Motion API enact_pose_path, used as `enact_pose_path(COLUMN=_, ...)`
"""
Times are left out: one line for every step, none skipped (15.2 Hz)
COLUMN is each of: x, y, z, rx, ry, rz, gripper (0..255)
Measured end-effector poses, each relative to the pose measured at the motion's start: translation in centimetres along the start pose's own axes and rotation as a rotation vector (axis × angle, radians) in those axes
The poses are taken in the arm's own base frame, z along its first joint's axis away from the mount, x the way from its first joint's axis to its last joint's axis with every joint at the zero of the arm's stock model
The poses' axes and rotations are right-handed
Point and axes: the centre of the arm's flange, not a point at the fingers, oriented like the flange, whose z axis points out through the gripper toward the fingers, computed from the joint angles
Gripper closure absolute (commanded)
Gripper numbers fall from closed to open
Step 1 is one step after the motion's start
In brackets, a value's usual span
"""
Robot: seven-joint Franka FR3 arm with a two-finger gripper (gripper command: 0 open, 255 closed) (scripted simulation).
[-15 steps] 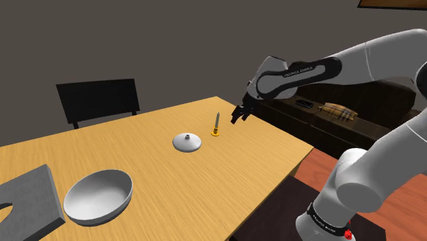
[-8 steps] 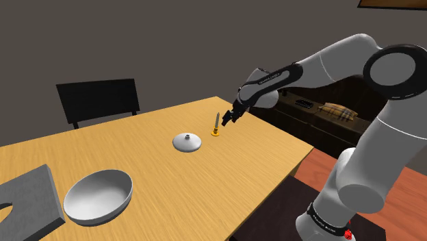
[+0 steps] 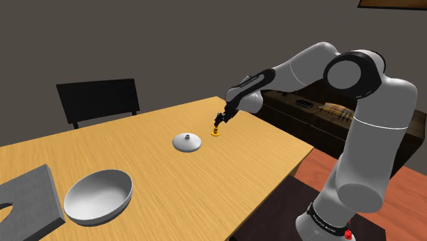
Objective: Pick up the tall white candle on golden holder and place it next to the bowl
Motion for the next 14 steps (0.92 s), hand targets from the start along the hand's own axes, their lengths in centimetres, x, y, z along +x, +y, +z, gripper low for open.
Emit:
enact_pose_path(x=0.0, y=0.1, z=0.5, rx=0.0, ry=0.001, rz=-0.001, gripper=0)
enact_pose_path(x=0.1, y=0.1, z=1.1, rx=0.0, ry=0.001, rz=-0.001, gripper=0)
enact_pose_path(x=0.2, y=0.1, z=1.7, rx=0.0, ry=0.001, rz=-0.001, gripper=0)
enact_pose_path(x=0.1, y=0.1, z=2.2, rx=0.0, ry=0.002, rz=-0.001, gripper=0)
enact_pose_path(x=0.3, y=0.0, z=2.8, rx=0.0, ry=0.002, rz=-0.001, gripper=0)
enact_pose_path(x=0.2, y=0.0, z=3.2, rx=0.0, ry=0.001, rz=-0.001, gripper=0)
enact_pose_path(x=0.2, y=0.1, z=3.4, rx=0.0, ry=0.001, rz=-0.001, gripper=0)
enact_pose_path(x=0.2, y=0.1, z=3.5, rx=0.0, ry=0.002, rz=-0.001, gripper=0)
enact_pose_path(x=0.1, y=0.1, z=3.5, rx=0.0, ry=0.002, rz=-0.001, gripper=0)
enact_pose_path(x=0.1, y=0.1, z=3.6, rx=0.0, ry=0.002, rz=-0.001, gripper=0)
enact_pose_path(x=0.1, y=0.1, z=3.6, rx=0.0, ry=0.002, rz=-0.001, gripper=0)
enact_pose_path(x=0.1, y=0.1, z=3.6, rx=0.0, ry=0.002, rz=-0.001, gripper=0)
enact_pose_path(x=0.1, y=0.1, z=3.6, rx=0.0, ry=0.002, rz=-0.001, gripper=255)
enact_pose_path(x=0.1, y=0.1, z=3.6, rx=0.0, ry=0.002, rz=-0.001, gripper=255)
